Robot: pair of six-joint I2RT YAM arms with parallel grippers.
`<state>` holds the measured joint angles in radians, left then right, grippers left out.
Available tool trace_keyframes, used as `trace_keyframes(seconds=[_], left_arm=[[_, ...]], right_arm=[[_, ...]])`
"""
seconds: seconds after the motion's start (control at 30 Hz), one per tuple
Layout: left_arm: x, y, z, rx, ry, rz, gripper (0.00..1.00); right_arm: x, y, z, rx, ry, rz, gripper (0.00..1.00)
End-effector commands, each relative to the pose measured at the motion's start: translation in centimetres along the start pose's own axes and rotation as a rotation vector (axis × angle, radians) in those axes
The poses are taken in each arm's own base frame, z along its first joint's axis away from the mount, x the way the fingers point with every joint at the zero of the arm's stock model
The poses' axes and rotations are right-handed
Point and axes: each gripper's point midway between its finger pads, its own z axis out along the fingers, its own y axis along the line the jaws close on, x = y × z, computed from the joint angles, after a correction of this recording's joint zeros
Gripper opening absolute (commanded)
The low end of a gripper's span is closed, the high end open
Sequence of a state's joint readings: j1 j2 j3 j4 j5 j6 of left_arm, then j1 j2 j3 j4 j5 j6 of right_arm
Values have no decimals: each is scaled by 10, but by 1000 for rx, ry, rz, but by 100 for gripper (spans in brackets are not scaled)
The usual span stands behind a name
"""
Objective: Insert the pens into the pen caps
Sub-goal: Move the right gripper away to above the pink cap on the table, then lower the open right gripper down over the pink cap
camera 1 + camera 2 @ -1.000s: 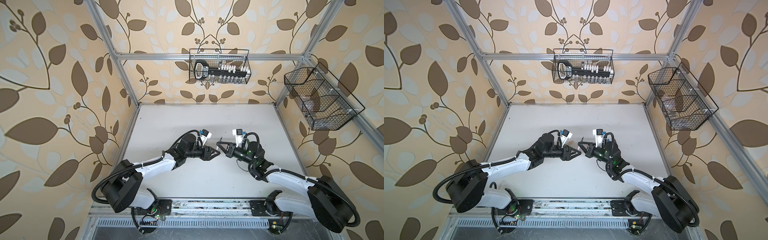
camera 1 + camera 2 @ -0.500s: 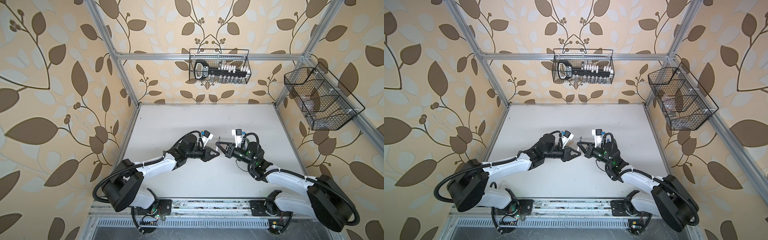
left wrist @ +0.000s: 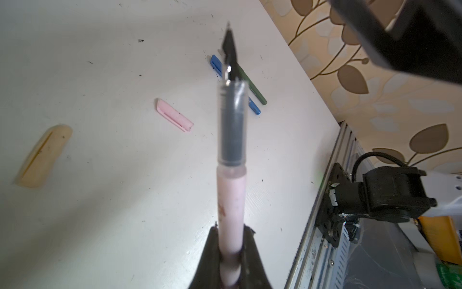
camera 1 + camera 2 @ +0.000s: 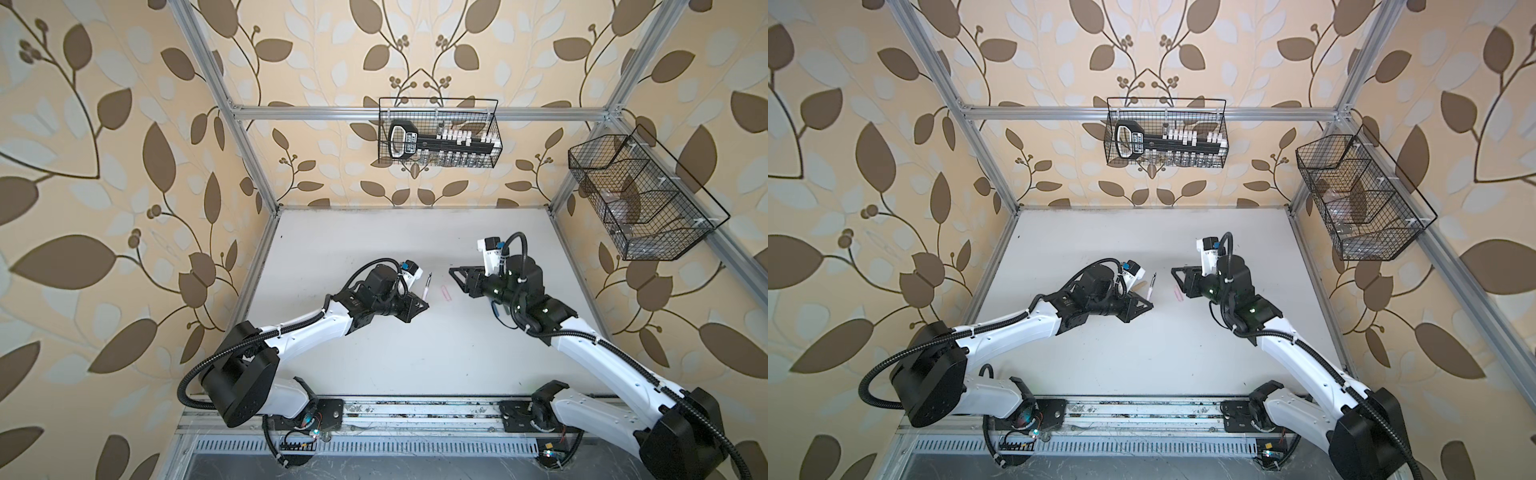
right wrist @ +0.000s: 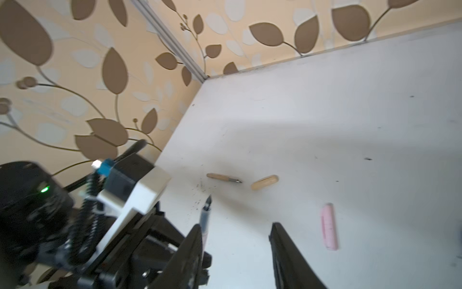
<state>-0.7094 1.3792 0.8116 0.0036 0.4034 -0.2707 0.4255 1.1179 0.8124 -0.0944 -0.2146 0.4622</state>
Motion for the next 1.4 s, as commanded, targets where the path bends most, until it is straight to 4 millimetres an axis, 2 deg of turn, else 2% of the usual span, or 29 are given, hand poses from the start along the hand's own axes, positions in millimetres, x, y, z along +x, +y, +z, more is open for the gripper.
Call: trace_keyframes(seconds=[0.0,0.2,0.5,0.67,0.83,0.97,1.37], left_arm=[[-16,-8,-11,-86,-21,147,0],[-22,-26,-26,-84,-97,217,1],[-22,-42,-42,-53,-128,240,3],[-21,-43,-53,-51,-173,237,0],[-22,-44,-54,-45,-186,236,0],[-22,-44,-54,-49,-179,239,0],[-19,-44,-54,-38,-184,230,0]], right_arm=[[59,-51,-1,236,345,-115,47],[61,-69,26,296,520,-185,48],[104,-75,78,271,769,-234,48],[119,-87,91,325,846,-287,49],[121,-97,96,369,866,-322,50],[130,-104,104,380,893,-326,50],[136,-103,126,371,901,-371,47]])
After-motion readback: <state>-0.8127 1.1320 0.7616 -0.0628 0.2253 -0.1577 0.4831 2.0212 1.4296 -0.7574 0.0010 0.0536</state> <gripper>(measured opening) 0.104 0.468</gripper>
